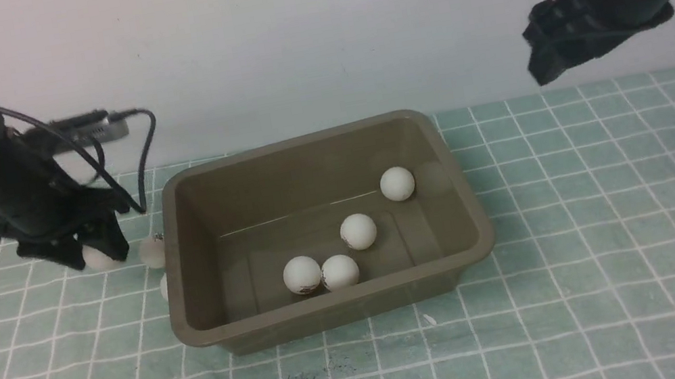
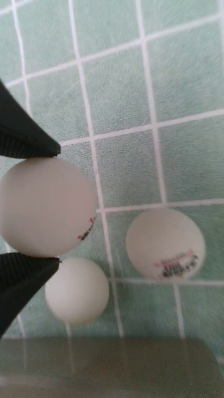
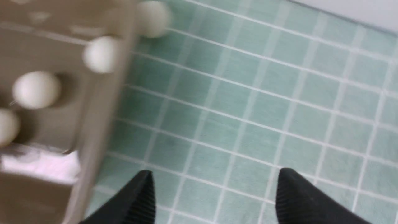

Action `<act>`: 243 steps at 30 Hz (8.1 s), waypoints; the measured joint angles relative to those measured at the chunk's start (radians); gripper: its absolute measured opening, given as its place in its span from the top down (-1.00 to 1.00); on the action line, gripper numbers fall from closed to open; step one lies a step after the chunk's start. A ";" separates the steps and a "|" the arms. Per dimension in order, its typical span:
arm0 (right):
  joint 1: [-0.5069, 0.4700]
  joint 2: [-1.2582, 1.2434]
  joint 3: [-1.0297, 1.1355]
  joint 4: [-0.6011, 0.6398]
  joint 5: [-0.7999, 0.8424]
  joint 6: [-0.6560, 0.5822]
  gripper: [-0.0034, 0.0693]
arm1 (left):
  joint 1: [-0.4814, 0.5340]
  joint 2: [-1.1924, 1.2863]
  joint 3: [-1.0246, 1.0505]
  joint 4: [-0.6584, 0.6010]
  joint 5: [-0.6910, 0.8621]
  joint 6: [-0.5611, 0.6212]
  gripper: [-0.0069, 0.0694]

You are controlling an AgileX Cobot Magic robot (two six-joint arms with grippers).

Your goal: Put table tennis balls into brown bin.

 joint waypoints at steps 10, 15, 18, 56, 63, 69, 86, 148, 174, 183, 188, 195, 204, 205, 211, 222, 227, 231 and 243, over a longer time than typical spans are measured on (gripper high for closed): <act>-0.007 0.295 0.002 0.210 -0.191 -0.102 -0.07 | -0.183 -0.068 -0.027 -0.096 0.022 0.057 -0.09; 0.034 0.351 0.002 0.296 -0.229 -0.178 -0.13 | -0.236 0.020 -0.025 -0.092 0.023 0.046 -0.35; 0.058 0.362 0.002 0.352 -0.245 -0.233 -0.20 | -0.240 0.044 -0.025 -0.088 0.021 0.032 -0.66; 0.083 0.731 -0.544 0.248 -0.160 -0.112 -0.08 | 0.089 0.122 -0.154 0.079 0.114 -0.049 0.27; 0.064 0.535 -0.598 0.157 0.093 -0.067 -0.08 | 0.087 0.116 -0.154 0.054 0.114 -0.041 0.27; 0.142 0.337 -0.540 0.214 0.106 -0.047 -0.08 | 0.038 0.149 -0.154 -0.002 0.114 0.002 0.19; 0.279 0.520 -0.378 0.033 0.114 0.046 -0.85 | -0.055 0.164 -0.154 0.048 0.114 -0.120 -0.55; 0.135 -0.961 0.779 -0.020 -0.218 0.143 0.94 | -0.133 0.084 -0.215 0.156 0.115 -0.181 0.78; 0.135 -0.961 0.779 -0.046 -0.175 0.170 0.94 | -0.112 0.222 -0.349 0.149 0.107 -0.136 -0.06; 0.135 -0.961 0.779 -0.069 -0.164 0.211 0.94 | -0.257 0.133 -0.444 -0.109 0.120 0.002 -0.06; 0.135 -0.961 0.779 -0.069 -0.164 0.212 0.94 | -0.358 0.225 -0.443 -0.081 0.121 -0.003 -0.06; 0.135 -0.971 0.782 -0.073 -0.164 0.212 0.94 | -0.399 0.271 -0.448 -0.007 0.121 -0.113 -0.56; 0.135 -1.309 0.918 -0.138 -0.207 0.270 0.94 | -0.391 0.050 -0.465 0.109 0.124 -0.174 0.66; 0.135 -1.355 0.940 -0.156 -0.232 0.291 0.94 | -0.391 0.015 -0.465 0.113 0.126 -0.174 0.73; 0.135 -1.647 1.138 -0.387 -0.508 0.551 0.94 | -0.403 -0.143 -0.431 0.145 0.141 -0.169 0.83; 0.135 -1.726 1.224 -0.677 -0.585 0.832 0.94 | -0.474 -0.542 0.145 0.197 -0.077 -0.177 0.83; 0.135 -1.728 1.224 -0.697 -0.585 0.842 0.94 | -0.478 -0.815 0.548 0.198 -0.434 -0.194 0.83; 0.135 -1.728 1.224 -0.698 -0.585 0.844 0.94 | -0.478 -1.025 0.843 0.200 -0.699 -0.199 0.83; 0.135 -1.728 1.224 -0.698 -0.585 0.844 0.94 | -0.478 -1.376 1.116 0.198 -0.872 -0.200 0.83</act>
